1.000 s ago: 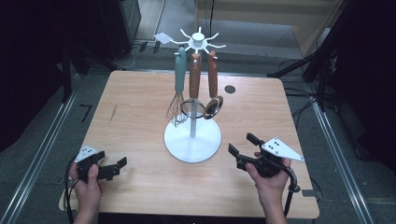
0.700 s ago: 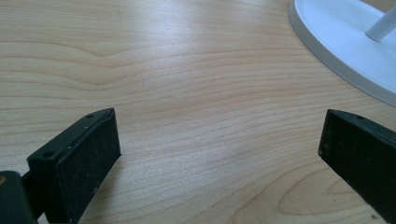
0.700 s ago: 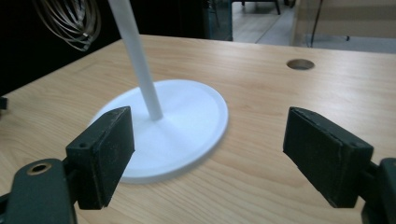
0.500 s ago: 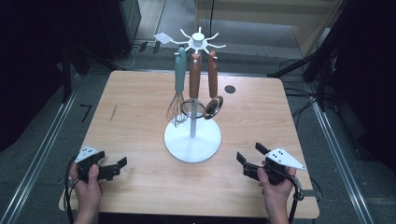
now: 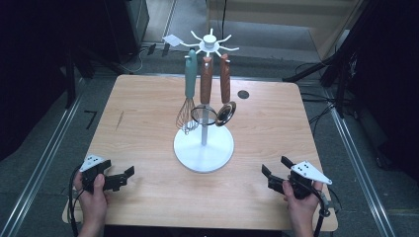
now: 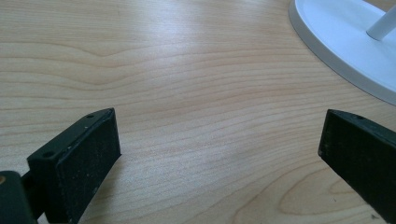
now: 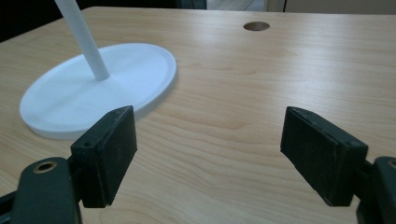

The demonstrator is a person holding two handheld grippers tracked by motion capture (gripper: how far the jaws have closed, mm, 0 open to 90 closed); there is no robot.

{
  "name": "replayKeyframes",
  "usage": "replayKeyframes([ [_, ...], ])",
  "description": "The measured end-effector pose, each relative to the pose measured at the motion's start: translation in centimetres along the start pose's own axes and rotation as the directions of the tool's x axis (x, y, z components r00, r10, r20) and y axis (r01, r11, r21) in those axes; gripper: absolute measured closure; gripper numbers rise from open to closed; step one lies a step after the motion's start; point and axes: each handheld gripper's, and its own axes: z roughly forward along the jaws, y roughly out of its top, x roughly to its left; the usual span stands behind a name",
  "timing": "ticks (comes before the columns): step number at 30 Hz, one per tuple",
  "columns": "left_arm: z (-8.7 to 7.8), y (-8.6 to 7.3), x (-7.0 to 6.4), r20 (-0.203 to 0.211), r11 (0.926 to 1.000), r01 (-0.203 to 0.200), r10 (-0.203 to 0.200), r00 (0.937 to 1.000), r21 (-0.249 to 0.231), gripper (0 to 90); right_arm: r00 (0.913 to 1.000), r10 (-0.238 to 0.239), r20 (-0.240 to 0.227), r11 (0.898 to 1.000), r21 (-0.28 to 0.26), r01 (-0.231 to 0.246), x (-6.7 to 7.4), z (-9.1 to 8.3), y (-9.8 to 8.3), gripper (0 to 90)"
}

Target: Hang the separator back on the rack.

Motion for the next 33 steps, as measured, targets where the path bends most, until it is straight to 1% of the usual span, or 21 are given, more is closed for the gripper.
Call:
replayKeyframes([
  [4,0.0,0.0,0.0,-0.002,1.0000,-0.001,0.001,1.0000,0.001,0.0,0.9999,0.007,0.014,1.000,-0.003,-0.007,-1.0,-0.7,-0.4,18.9],
  [6,0.0,0.0,0.0,-0.001,1.0000,-0.003,0.003,1.0000,0.001,0.0,0.9996,0.017,0.020,1.000,-0.004,-0.017,-1.6,-1.2,-0.7,18.9],
  [8,0.0,0.0,-0.1,-0.001,1.0000,-0.005,0.005,1.0000,0.002,0.0,0.9991,0.022,0.037,1.000,-0.001,-0.022,-2.1,-1.5,-0.9,19.0],
  [14,0.0,0.0,-0.2,-0.007,0.9998,-0.018,0.018,0.9998,-0.005,0.0,0.9974,0.004,0.072,1.000,0.028,-0.006,-3.9,-2.7,-1.8,20.2],
  [17,-0.1,-0.1,-0.3,-0.018,0.9996,-0.029,0.029,0.9994,-0.006,0.0,0.9950,0.009,0.099,0.999,0.032,-0.012,-4.9,-3.4,-2.2,19.9],
  [19,-0.1,-0.1,-0.4,-0.026,0.9993,-0.033,0.033,0.9991,-0.015,0.0,0.9933,-0.001,0.116,0.999,0.038,-0.004,-5.7,-3.8,-2.4,18.7],
  [22,-0.2,-0.1,-0.5,-0.041,0.9987,-0.044,0.043,0.9983,-0.025,0.0,0.9906,0.001,0.137,0.999,0.047,-0.008,-7.0,-4.3,-3.0,18.3],
  [23,-0.2,-0.2,-0.6,-0.043,0.9986,-0.045,0.043,0.9981,-0.027,0.0,0.9890,0.010,0.147,0.999,0.050,-0.018,-7.4,-4.5,-3.1,18.3],
  [24,-0.3,-0.2,-0.6,-0.046,0.9984,-0.049,0.048,0.9978,-0.028,0.0,0.9876,0.011,0.157,0.999,0.047,-0.019,-7.8,-4.6,-3.2,18.3],
  [25,-0.3,-0.2,-0.7,-0.049,0.9981,-0.052,0.050,0.9975,-0.033,0.0,0.9859,0.023,0.166,0.999,0.039,-0.030,-8.2,-4.7,-3.3,18.3],
  [27,-0.4,-0.3,-0.8,-0.063,0.9973,-0.055,0.051,0.9967,-0.049,0.0,0.9851,0.039,0.167,0.999,0.029,-0.044,-8.7,-4.9,-3.4,18.2],
  [29,-0.6,-0.4,-0.9,-0.090,0.9946,-0.062,0.055,0.9945,-0.083,0.0,0.9852,0.043,0.166,0.998,0.030,-0.049,-9.2,-5.0,-3.5,17.6],
  [30,-0.7,-0.4,-0.9,-0.099,0.9937,-0.065,0.056,0.9935,-0.091,0.0,0.9857,0.045,0.162,0.998,0.032,-0.051,-9.4,-5.0,-3.7,17.4],
  [32,-0.7,-0.5,-1.1,-0.109,0.9922,-0.075,0.064,0.9919,-0.100,0.0,0.9852,0.050,0.164,0.997,0.044,-0.058,-9.7,-5.2,-3.9,16.9],
  [33,-0.7,-0.5,-1.1,-0.113,0.9913,-0.083,0.072,0.9910,-0.102,0.0,0.9838,0.060,0.169,0.997,0.030,-0.066,-9.8,-5.4,-3.9,16.9],
])
